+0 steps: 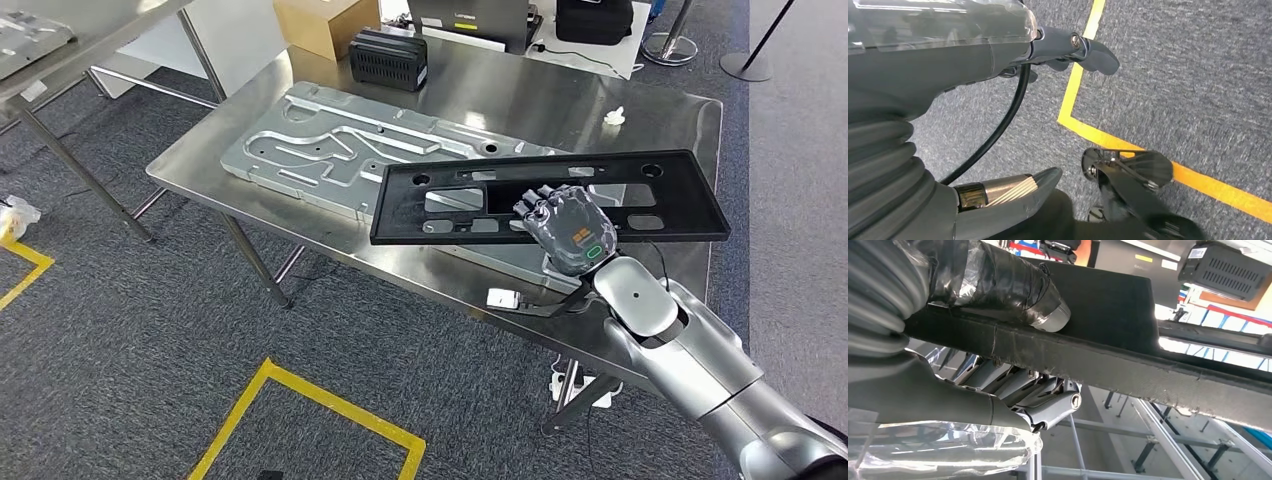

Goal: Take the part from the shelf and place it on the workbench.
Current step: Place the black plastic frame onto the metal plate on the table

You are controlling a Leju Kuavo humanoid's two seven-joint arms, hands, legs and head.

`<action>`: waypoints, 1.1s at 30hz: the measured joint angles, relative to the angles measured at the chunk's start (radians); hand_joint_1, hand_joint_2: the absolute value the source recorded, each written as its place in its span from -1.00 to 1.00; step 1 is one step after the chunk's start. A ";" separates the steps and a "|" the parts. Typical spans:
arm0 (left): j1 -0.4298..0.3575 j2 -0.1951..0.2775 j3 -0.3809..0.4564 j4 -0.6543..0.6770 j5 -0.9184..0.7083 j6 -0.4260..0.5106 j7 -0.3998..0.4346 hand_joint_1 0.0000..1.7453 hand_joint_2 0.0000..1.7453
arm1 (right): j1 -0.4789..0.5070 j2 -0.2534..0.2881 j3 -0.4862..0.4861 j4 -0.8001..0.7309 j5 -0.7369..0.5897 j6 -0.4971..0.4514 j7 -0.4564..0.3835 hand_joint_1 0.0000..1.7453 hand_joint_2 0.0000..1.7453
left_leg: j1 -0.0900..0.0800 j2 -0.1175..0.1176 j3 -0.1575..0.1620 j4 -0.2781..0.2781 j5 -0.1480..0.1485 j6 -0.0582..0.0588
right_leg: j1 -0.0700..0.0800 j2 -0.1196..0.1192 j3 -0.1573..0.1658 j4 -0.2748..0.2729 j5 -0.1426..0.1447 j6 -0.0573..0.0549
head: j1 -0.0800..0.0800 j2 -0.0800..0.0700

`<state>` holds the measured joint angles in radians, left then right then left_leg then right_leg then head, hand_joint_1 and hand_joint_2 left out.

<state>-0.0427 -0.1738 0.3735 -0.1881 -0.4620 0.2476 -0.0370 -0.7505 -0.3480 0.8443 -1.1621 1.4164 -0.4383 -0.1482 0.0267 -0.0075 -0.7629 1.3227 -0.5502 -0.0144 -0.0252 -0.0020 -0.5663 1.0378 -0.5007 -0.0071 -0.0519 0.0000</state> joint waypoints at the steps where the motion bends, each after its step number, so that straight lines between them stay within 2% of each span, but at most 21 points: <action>1: 0.001 0.000 0.000 0.000 0.000 0.000 0.000 -1.00 1.00 | 0.001 0.000 0.001 0.000 0.000 0.000 -0.001 1.00 1.00 | -0.001 0.000 -0.014 0.004 0.020 0.004 | 0.003 0.001 0.009 0.000 -0.007 0.000 | 0.000 0.000; 3: 0.003 0.000 0.000 0.000 0.000 0.000 0.000 -1.00 1.00 | 0.002 0.000 0.002 0.000 -0.002 0.000 -0.001 1.00 1.00 | -0.007 0.000 0.015 -0.103 0.108 0.018 | 0.006 0.001 0.032 0.000 -0.025 0.002 | 0.000 0.000; 5: 0.003 0.002 0.000 0.000 0.000 0.000 0.000 -1.00 1.00 | 0.000 0.000 0.003 0.000 -0.002 0.000 0.000 1.00 1.00 | -0.018 0.002 0.066 -0.225 0.160 0.032 | 0.010 0.000 0.048 -0.002 -0.043 0.011 | 0.001 0.000; 7: 0.002 0.002 0.000 0.000 0.000 0.000 0.000 -1.00 1.00 | 0.000 0.000 0.004 0.000 -0.002 -0.001 0.001 1.00 1.00 | -0.026 0.003 0.090 -0.268 0.152 0.040 | 0.012 0.000 0.055 -0.008 -0.047 0.023 | 0.001 0.000; 10: 0.002 0.002 0.001 0.000 0.000 0.000 0.000 -1.00 1.00 | 0.001 0.000 0.005 -0.001 -0.002 -0.001 0.000 1.00 1.00 | -0.021 0.000 0.116 -0.295 0.141 0.055 | 0.008 0.000 0.054 0.018 -0.039 0.039 | 0.002 0.000; 12: 0.002 0.003 0.001 0.000 0.000 0.001 0.000 -1.00 1.00 | -0.001 0.000 0.005 -0.002 -0.003 -0.001 0.000 1.00 1.00 | -0.019 -0.002 0.139 -0.307 0.134 0.065 | 0.005 0.001 0.004 0.106 -0.059 0.045 | 0.004 0.000; 14: 0.001 0.003 0.001 0.000 0.000 0.000 0.000 -1.00 1.00 | -0.001 0.000 0.007 -0.001 -0.003 -0.001 0.000 1.00 1.00 | -0.020 -0.006 0.154 -0.309 0.122 0.070 | 0.005 0.002 -0.075 0.217 -0.105 0.050 | 0.006 0.000; 15: 0.001 0.003 0.001 0.000 0.000 0.000 0.000 -1.00 1.00 | 0.001 0.000 0.008 0.000 -0.003 -0.001 0.000 1.00 1.00 | -0.022 -0.007 0.162 -0.309 0.114 0.071 | 0.005 0.002 -0.109 0.249 -0.121 0.052 | 0.006 0.000; 16: 0.003 0.003 0.001 0.000 0.000 0.000 0.000 -1.00 1.00 | 0.002 0.000 0.011 0.000 -0.003 -0.001 0.000 1.00 1.00 | -0.023 -0.009 0.172 -0.308 0.105 0.071 | 0.005 0.002 -0.128 0.250 -0.117 0.052 | 0.006 0.000; 17: 0.004 0.003 0.001 0.000 0.000 0.000 0.000 -1.00 1.00 | 0.003 0.000 0.012 0.001 -0.003 -0.001 0.000 1.00 1.00 | -0.025 -0.010 0.184 -0.307 0.096 0.070 | 0.006 0.002 -0.132 0.219 -0.090 0.050 | 0.006 0.000; 19: 0.006 0.002 0.002 0.000 0.000 0.000 0.000 -1.00 1.00 | 0.003 0.000 0.014 0.002 -0.004 -0.001 0.000 1.00 1.00 | -0.028 -0.011 0.211 -0.307 0.076 0.069 | 0.012 0.002 -0.107 0.095 0.014 0.037 | 0.006 0.000; 20: 0.006 0.001 0.002 0.000 0.000 0.000 0.000 -1.00 1.00 | 0.001 0.000 0.015 0.002 -0.004 -0.002 0.001 1.00 1.00 | -0.029 -0.012 0.220 -0.307 0.068 0.067 | 0.018 0.002 -0.094 0.040 0.052 0.029 | 0.005 0.000; 21: 0.004 0.000 0.002 0.001 0.000 0.000 0.000 -1.00 1.00 | 0.000 0.000 0.015 0.003 -0.005 -0.002 0.002 1.00 1.00 | -0.029 -0.012 0.224 -0.309 0.062 0.063 | 0.023 0.001 -0.085 0.006 0.078 0.021 | 0.005 0.000; 23: 0.000 -0.001 0.002 0.001 -0.001 0.000 -0.001 -1.00 1.00 | -0.004 0.000 0.016 0.004 -0.005 -0.004 0.004 1.00 1.00 | -0.028 -0.013 0.228 -0.311 0.060 0.052 | 0.031 0.000 -0.078 -0.017 0.082 0.007 | 0.004 0.000; 25: -0.001 0.000 0.002 0.001 -0.002 0.000 -0.001 -1.00 1.00 | -0.005 0.001 0.016 0.003 -0.005 -0.006 0.006 1.00 1.00 | -0.027 -0.011 0.228 -0.293 0.059 0.042 | 0.026 0.000 -0.057 -0.033 0.084 -0.006 | 0.005 0.000; 26: 0.000 0.000 0.002 0.001 -0.004 0.001 -0.001 -1.00 1.00 | -0.006 0.001 0.016 0.003 -0.005 -0.007 0.006 1.00 1.00 | -0.027 -0.009 0.214 -0.264 0.056 0.037 | 0.021 0.000 -0.045 -0.039 0.081 -0.011 | 0.004 0.000; 28: -0.001 0.000 0.002 0.001 -0.007 0.001 -0.001 -1.00 1.00 | -0.007 0.002 0.016 0.003 -0.005 -0.009 0.007 1.00 1.00 | -0.022 -0.006 0.148 -0.150 0.030 0.027 | 0.015 -0.001 -0.023 -0.046 0.071 -0.018 | 0.004 0.000; 30: 0.000 0.000 0.003 0.001 -0.008 0.001 -0.001 -1.00 1.00 | -0.005 0.003 0.016 0.005 -0.005 -0.009 0.007 1.00 1.00 | -0.014 -0.004 0.069 -0.046 -0.016 0.017 | 0.012 -0.001 -0.005 -0.047 0.055 -0.018 | 0.004 0.000; 31: 0.002 0.000 0.003 0.001 -0.009 0.001 -0.001 -1.00 1.00 | -0.003 0.004 0.016 0.005 -0.005 -0.009 0.007 1.00 1.00 | -0.010 -0.002 0.045 -0.033 -0.024 0.013 | 0.009 0.000 0.006 -0.046 0.045 -0.014 | 0.004 0.000; 32: 0.003 0.001 0.003 0.001 -0.009 0.001 -0.001 -1.00 1.00 | -0.002 0.004 0.016 0.006 -0.005 -0.010 0.007 1.00 1.00 | -0.007 -0.001 0.039 -0.054 -0.011 0.009 | 0.006 0.001 0.018 -0.045 0.035 -0.010 | 0.004 0.000; 33: 0.004 0.001 0.003 0.001 -0.009 0.001 -0.001 -1.00 1.00 | -0.001 0.005 0.016 0.006 -0.005 -0.010 0.007 1.00 1.00 | -0.005 0.000 0.047 -0.104 0.024 0.006 | 0.002 0.001 0.031 -0.043 0.023 -0.004 | 0.004 0.000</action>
<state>-0.0392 -0.1727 0.3769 -0.1873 -0.4707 0.2487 -0.0381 -0.7512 -0.3427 0.8600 -1.1560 1.4111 -0.4479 -0.1410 0.0219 -0.0070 -0.7161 1.2185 -0.5266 -0.0088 -0.0230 -0.0006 -0.5349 0.9948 -0.4773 -0.0114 -0.0484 0.0000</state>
